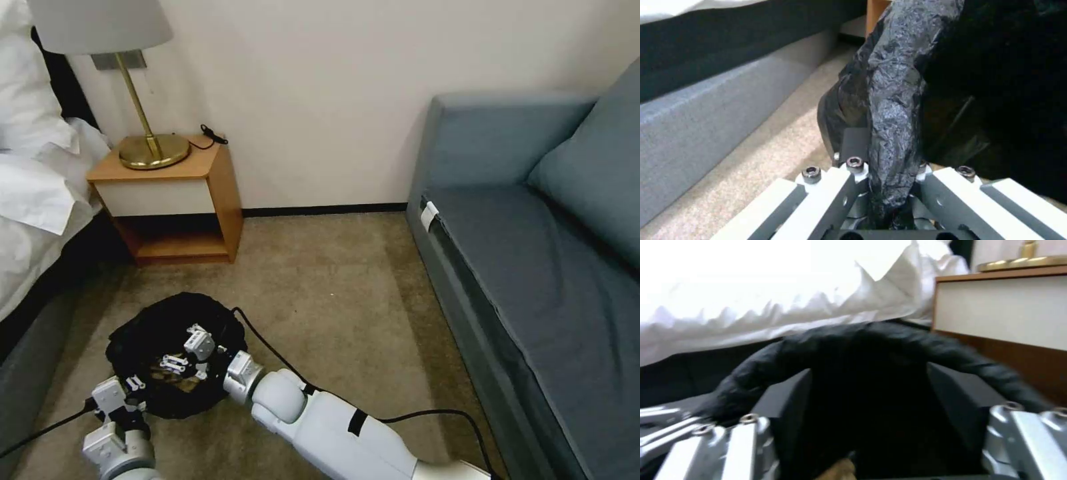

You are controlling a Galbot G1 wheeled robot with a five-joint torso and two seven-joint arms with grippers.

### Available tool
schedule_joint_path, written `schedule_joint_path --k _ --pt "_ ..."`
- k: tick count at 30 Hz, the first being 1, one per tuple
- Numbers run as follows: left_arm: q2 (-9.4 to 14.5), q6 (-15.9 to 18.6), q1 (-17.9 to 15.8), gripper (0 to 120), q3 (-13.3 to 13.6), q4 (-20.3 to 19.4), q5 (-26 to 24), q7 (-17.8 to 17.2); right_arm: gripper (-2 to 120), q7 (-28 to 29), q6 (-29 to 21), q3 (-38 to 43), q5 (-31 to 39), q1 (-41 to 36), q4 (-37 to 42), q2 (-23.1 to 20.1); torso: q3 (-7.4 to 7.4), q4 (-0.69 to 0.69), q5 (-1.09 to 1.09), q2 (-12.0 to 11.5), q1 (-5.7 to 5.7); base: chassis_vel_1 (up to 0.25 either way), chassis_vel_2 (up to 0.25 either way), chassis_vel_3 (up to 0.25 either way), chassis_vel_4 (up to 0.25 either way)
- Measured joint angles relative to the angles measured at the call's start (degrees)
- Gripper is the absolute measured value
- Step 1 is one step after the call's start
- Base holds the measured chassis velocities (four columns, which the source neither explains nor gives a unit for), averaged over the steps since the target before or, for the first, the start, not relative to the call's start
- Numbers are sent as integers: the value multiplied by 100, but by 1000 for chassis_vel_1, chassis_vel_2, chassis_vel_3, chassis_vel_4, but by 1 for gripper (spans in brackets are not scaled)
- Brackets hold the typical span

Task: Pick up the trash bin, then pick up the garbage on the floor and place it into the trash bin.

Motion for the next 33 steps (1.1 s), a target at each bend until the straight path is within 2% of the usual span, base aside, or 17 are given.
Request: schedule_joint_path --k 1,2,4,5,6,9,12,14,16,17,18,19,20,23,25,30,33 --pt "0 0 0 3 0 0 0 0 73 0 0 0 0 0 0 0 0 0 0 0 0 0 0 0 0" --pt "0 -7 -3 3 0 -1 -67 0 79 50 0 108 8 -43 81 -39 0 0 0 0 0 0 0 0 0" --pt "0 -8 -9 3 -5 -13 -174 0 85 97 -2 256 39 -98 201 -86 0 0 0 0 0 0 0 0 0" --pt "-2 -8 -22 3 -27 -46 -347 -6 93 144 -19 480 125 -192 404 -166 0 0 0 0 -1 0 0 0 0" --pt "-2 -8 -22 3 -27 -46 -347 -6 93 144 -19 480 125 -192 404 -166 0 0 0 0 -1 0 0 0 0" --pt "-25 -9 -66 3 -57 -105 -773 -63 99 231 -65 935 305 -367 778 -357 0 -1 1 0 0 0 0 0 0" --pt "-61 -9 -86 3 -50 -124 -995 -123 99 302 -116 1150 434 -457 986 -483 0 -1 1 0 0 0 0 0 0" --pt "-161 20 -123 3 21 -200 -1520 -364 100 407 -194 1566 632 -630 1275 -675 0 -1 1 0 0 0 0 0 0" --pt "-192 52 -138 3 40 -226 -1688 -492 100 430 -214 1692 668 -687 1338 -723 0 -1 1 0 0 0 0 0 0" --pt "-247 140 -178 3 53 -267 -2000 -800 100 462 -237 1856 696 -773 1396 -788 0 -1 1 0 0 0 0 0 0" --pt "-257 161 -186 3 54 -276 -2062 -868 100 472 -243 1900 700 -799 1410 -807 0 -2 1 0 0 0 0 0 0" --pt "-289 263 -226 3 47 -314 -2364 -1184 100 485 -255 2029 698 -907 1480 -876 0 -1 1 0 0 0 0 0 0" --pt "-289 263 -226 3 47 -314 -2364 -1184 100 485 -255 2029 698 -907 1480 -876 0 -1 1 0 0 0 0 0 0" --pt "-283 431 -350 3 -44 -353 -2824 -1728 100 488 -280 2232 597 -1179 1661 -1021 0 0 1 0 0 0 0 0 0" --pt "-220 549 -415 3 -103 -357 -3102 -1965 100 484 -289 2371 480 -1366 1772 -1065 0 0 1 0 0 0 0 0 0" --pt "-122 769 -446 4 -90 -367 -3278 -2052 100 480 -375 2570 367 -1641 2029 -1106 0 0 1 0 0 0 0 0 0" --pt "-99 937 -500 13 -41 -420 -3380 -2082 100 484 -479 2677 318 -1819 2242 -1114 -1 -1 1 0 -1 0 0 0 0"
